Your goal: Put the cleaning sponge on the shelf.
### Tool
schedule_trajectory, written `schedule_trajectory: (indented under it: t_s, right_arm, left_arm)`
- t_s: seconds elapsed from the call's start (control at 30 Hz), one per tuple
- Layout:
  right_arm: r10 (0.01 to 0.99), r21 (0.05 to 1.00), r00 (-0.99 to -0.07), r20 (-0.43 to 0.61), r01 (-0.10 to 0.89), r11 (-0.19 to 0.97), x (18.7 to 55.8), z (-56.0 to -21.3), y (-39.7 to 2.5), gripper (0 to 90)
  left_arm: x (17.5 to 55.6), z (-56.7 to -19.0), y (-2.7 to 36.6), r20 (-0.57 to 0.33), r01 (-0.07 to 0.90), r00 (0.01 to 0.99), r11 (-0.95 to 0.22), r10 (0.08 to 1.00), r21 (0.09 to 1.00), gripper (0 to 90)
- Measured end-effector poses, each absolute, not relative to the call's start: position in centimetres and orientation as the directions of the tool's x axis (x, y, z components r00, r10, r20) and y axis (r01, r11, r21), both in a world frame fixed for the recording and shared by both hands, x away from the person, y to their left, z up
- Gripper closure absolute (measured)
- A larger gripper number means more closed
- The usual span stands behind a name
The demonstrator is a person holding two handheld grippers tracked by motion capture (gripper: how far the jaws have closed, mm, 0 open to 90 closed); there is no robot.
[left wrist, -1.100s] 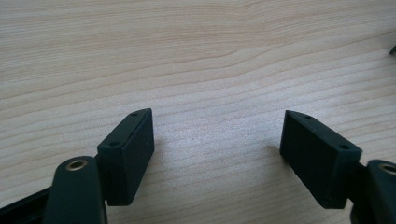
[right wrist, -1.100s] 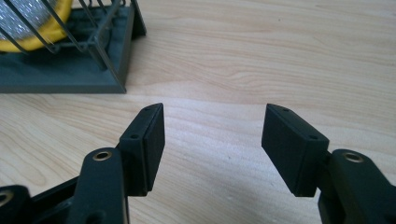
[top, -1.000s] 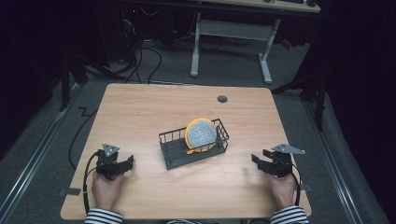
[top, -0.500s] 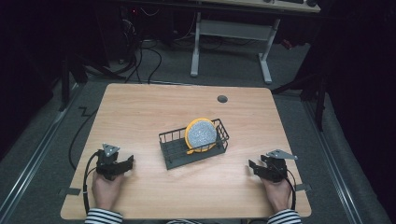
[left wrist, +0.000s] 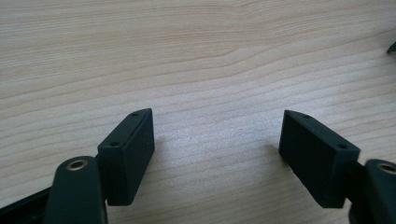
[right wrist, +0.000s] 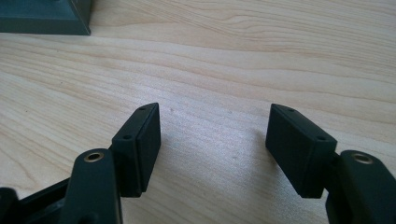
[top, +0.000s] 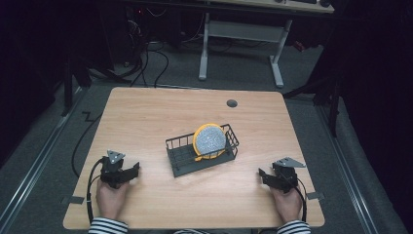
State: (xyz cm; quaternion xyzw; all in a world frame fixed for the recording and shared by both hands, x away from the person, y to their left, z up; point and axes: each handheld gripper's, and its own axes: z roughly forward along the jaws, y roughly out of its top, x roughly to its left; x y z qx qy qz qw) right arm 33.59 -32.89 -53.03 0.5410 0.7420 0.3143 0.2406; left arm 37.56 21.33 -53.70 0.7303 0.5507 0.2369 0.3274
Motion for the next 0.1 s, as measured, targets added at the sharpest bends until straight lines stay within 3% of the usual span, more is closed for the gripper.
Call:
schedule_trajectory:
  t_s: [0.1]
  right_arm:
    - [0.954,0.727,-0.299,-0.017,0.652,0.217,33.59,-53.03,-32.89,35.8]
  left_arm:
    - [37.56,-53.7,21.33,-0.014,0.649,0.281,-0.179,0.959,0.739,27.0]
